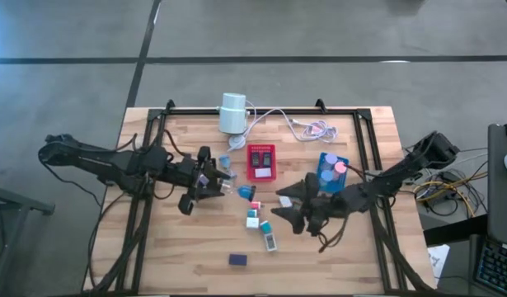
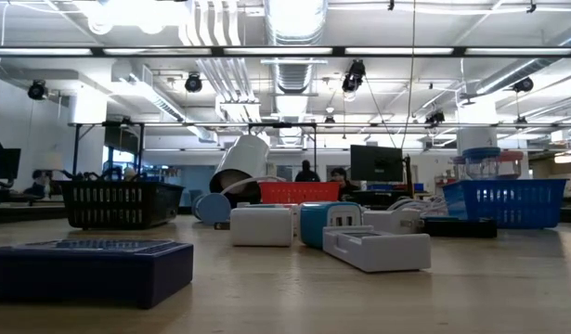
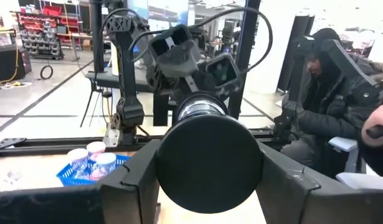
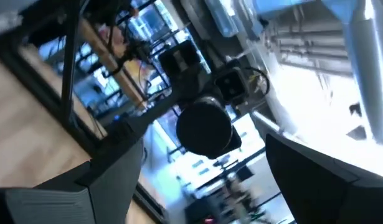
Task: Pick & Place Office items
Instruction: Put the blue hourglass into the blue basket
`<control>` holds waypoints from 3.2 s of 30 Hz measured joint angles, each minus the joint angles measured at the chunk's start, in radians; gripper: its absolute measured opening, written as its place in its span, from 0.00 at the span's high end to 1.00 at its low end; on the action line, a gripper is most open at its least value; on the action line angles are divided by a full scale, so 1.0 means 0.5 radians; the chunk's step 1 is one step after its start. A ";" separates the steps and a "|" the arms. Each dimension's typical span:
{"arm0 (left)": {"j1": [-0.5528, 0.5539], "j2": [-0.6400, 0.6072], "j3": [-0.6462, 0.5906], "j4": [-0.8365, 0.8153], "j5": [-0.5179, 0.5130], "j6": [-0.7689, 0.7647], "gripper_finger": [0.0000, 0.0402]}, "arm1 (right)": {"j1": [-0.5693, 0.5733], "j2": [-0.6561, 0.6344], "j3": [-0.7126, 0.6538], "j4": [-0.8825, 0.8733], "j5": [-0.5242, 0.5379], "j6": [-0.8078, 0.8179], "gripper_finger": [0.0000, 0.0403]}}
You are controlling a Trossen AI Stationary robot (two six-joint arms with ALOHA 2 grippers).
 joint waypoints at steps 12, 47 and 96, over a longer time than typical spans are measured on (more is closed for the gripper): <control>0.017 0.167 -0.003 0.212 -0.002 -0.083 0.51 | -0.072 0.215 0.201 0.028 0.123 -0.217 0.18; 0.047 0.242 -0.001 0.246 -0.003 -0.096 0.51 | -0.102 0.497 0.491 0.007 0.374 -0.327 0.50; 0.085 -1.020 -1.144 0.121 -0.429 0.651 0.96 | 0.301 -0.057 2.022 -4.857 -0.379 3.840 0.50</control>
